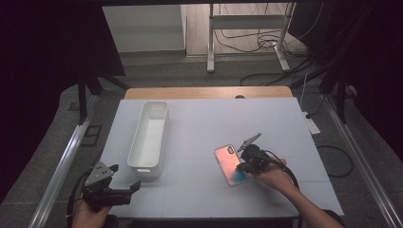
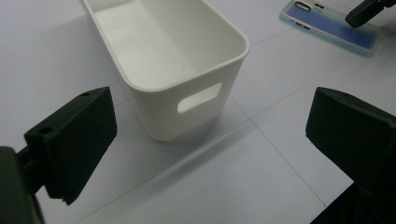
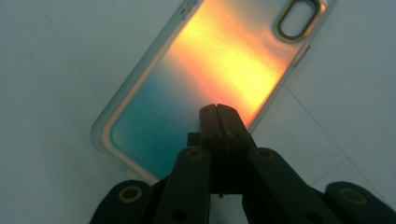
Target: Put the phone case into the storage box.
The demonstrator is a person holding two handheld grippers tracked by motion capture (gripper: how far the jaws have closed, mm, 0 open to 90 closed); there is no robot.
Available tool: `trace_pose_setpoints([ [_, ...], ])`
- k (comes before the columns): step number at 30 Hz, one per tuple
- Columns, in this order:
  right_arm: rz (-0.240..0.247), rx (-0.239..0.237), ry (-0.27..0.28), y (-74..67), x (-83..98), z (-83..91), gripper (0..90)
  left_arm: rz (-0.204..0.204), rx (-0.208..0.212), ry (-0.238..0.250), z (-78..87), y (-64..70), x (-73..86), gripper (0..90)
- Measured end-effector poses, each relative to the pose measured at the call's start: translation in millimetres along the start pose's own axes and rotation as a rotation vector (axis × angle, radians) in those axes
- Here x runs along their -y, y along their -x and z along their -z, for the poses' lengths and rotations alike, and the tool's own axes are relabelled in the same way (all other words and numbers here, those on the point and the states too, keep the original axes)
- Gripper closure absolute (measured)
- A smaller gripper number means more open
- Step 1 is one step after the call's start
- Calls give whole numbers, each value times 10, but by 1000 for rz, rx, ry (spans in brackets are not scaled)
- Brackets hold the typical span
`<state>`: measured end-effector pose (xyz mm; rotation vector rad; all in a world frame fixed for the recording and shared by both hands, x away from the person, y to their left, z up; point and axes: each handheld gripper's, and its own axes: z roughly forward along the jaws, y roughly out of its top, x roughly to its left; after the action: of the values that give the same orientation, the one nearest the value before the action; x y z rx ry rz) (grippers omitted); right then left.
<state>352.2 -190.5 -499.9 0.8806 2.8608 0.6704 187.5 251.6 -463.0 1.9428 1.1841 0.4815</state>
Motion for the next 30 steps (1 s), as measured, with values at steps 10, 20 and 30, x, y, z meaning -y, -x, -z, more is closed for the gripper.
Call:
trace_pose_setpoints([
  [10, -33, 32, 3, 150, 37, 36, 897, -2, -2, -2, -2, 1, -2, 29],
  [20, -63, 55, 0, 235, 60, 61, 896, -3, -2, -1, -3, 2, -2, 29],
  [30, -82, 75, 109, 163, 52, 283, 681, -3, -2, 1, -1, 2, -1, 29],
])
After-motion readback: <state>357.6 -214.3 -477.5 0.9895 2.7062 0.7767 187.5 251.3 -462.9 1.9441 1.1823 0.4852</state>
